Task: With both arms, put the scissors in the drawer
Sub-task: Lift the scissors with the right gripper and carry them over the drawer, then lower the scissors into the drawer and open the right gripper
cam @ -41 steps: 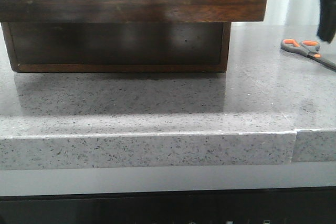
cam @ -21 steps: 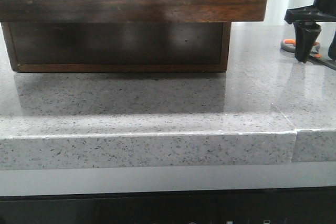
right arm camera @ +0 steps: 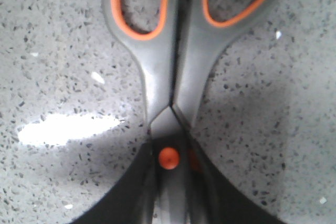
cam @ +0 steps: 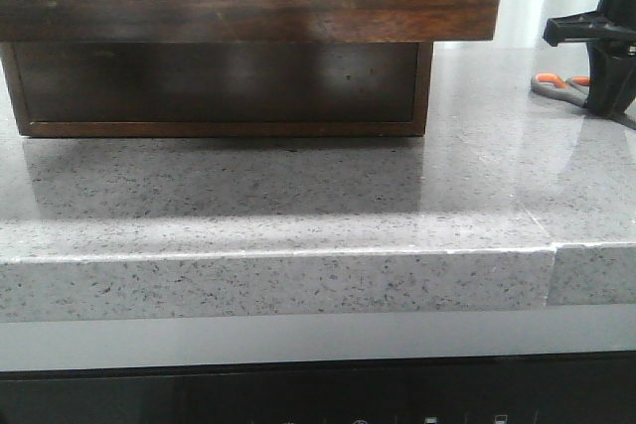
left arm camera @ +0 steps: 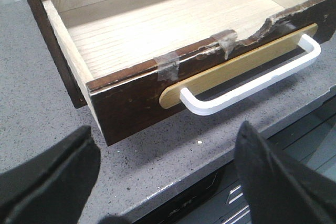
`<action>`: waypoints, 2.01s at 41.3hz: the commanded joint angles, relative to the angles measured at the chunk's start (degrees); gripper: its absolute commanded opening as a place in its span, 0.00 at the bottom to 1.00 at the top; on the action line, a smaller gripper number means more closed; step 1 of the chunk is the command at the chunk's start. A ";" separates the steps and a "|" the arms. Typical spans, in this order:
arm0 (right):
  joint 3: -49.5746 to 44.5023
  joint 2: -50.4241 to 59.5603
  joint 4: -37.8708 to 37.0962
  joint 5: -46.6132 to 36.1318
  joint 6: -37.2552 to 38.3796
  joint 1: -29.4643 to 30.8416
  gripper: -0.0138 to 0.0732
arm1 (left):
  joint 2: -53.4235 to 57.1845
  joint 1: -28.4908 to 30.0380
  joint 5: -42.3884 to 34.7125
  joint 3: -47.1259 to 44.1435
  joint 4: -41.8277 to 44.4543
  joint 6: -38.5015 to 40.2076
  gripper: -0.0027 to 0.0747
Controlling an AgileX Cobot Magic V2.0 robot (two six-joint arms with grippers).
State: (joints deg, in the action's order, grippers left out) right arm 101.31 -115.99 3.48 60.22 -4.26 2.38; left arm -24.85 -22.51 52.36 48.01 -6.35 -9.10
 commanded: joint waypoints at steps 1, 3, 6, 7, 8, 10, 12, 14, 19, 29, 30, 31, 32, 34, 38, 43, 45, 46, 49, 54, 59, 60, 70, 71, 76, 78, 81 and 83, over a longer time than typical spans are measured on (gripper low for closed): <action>1.52 5.14 1.09 0.08 -0.51 -0.03 0.20 | -0.45 -0.52 -4.23 1.79 -0.90 0.41 0.71; 1.52 6.67 1.09 -0.51 -0.56 -0.24 0.20 | -0.45 -0.52 -4.23 1.79 -0.90 0.41 0.71; 1.52 9.33 1.09 -1.56 -0.63 -0.39 0.20 | -0.45 -0.52 -4.23 1.79 -0.90 0.41 0.71; 1.52 10.24 1.09 -1.92 -0.59 -0.46 0.20 | -0.45 -0.52 -4.23 1.79 -0.90 0.41 0.71; 1.52 11.52 1.09 -2.41 -0.59 -0.53 0.20 | -0.45 -0.52 -4.23 1.79 -0.90 0.41 0.71; 1.52 13.86 1.09 -3.33 -0.59 -0.59 0.20 | -0.45 -0.52 -4.23 1.79 -0.90 0.41 0.71; 1.52 15.94 1.09 -4.10 -0.59 -0.79 0.20 | -0.45 -0.52 -4.23 1.79 -0.90 0.41 0.71; 1.52 18.45 1.09 -5.03 -0.59 -0.92 0.20 | -0.45 -0.52 -4.23 1.79 -0.90 0.41 0.71; 1.52 24.57 1.09 -7.34 -0.80 -1.60 0.20 | -0.45 -0.52 -4.23 1.79 -0.90 0.41 0.71; 1.52 35.71 1.09 -11.08 -2.67 -4.38 0.20 | -0.45 -0.52 -4.23 1.79 -0.90 0.41 0.71; 1.52 36.86 1.09 -11.52 -2.67 -4.88 0.20 | -0.45 -0.52 -4.23 1.79 -0.90 0.41 0.71; 1.52 37.69 1.09 -11.84 -2.73 -5.40 0.20 | -0.45 -0.52 -4.23 1.79 -0.90 0.41 0.71; 1.52 38.66 1.09 -12.34 -2.83 -5.80 0.20 | -0.45 -0.52 -4.23 1.79 -0.90 0.41 0.71; 1.52 40.00 1.09 -13.03 -3.41 -6.85 0.20 | -0.45 -0.52 -4.23 1.79 -0.90 0.41 0.71; 1.52 42.36 1.17 -14.16 -6.27 -9.49 0.20 | -0.45 -0.52 -4.23 1.79 -0.90 0.41 0.71; 1.52 43.49 2.44 -14.87 -11.39 -14.52 0.20 | -0.45 -0.52 -4.23 1.79 -0.90 0.41 0.71; 1.52 43.53 3.53 -14.87 -13.49 -16.83 0.20 | -0.45 -0.52 -4.23 1.79 -0.90 0.41 0.71; 1.52 43.47 4.32 -14.87 -14.88 -17.84 0.20 | -0.45 -0.52 -4.23 1.79 -0.90 0.41 0.71; 1.52 43.18 6.57 -14.92 -18.27 -21.34 0.20 | -0.45 -0.52 -4.23 1.79 -0.90 0.41 0.71; 1.52 42.12 10.09 -15.52 -23.99 -27.30 0.20 | -0.45 -0.52 -4.23 1.79 -0.90 0.41 0.71; 1.52 40.32 11.41 -15.92 -29.11 -32.88 0.20 | -0.45 -0.52 -4.23 1.79 -0.90 0.41 0.71; 1.52 39.80 11.41 -15.92 -29.85 -34.01 0.20 | -0.45 -0.52 -4.23 1.79 -0.90 0.41 0.71; 1.52 34.65 11.41 -14.66 -36.25 -40.62 0.20 | -0.45 -0.52 -4.23 1.79 -0.90 0.41 0.71; 1.52 33.95 11.41 -14.24 -36.66 -41.00 0.20 | -0.45 -0.52 -4.23 1.79 -0.90 0.41 0.71; 1.52 30.87 11.36 -11.77 -38.77 -41.49 0.20 | -0.45 -0.52 -4.23 1.79 -0.90 0.41 0.71; 1.52 29.38 11.08 -10.60 -38.82 -41.49 0.20 | -0.45 -0.52 -4.23 1.79 -0.90 0.41 0.71; 1.52 27.61 9.87 -9.18 -38.83 -41.49 0.20 | -0.45 -0.52 -4.23 1.79 -0.90 0.41 0.71; 1.52 26.42 9.07 -8.23 -38.83 -41.49 0.20 | -0.45 -0.52 -4.23 1.79 -0.90 0.41 0.71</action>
State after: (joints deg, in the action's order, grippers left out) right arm 101.31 -89.99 13.06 53.78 -42.45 -39.14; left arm -24.85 -22.51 52.36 48.01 -6.35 -9.10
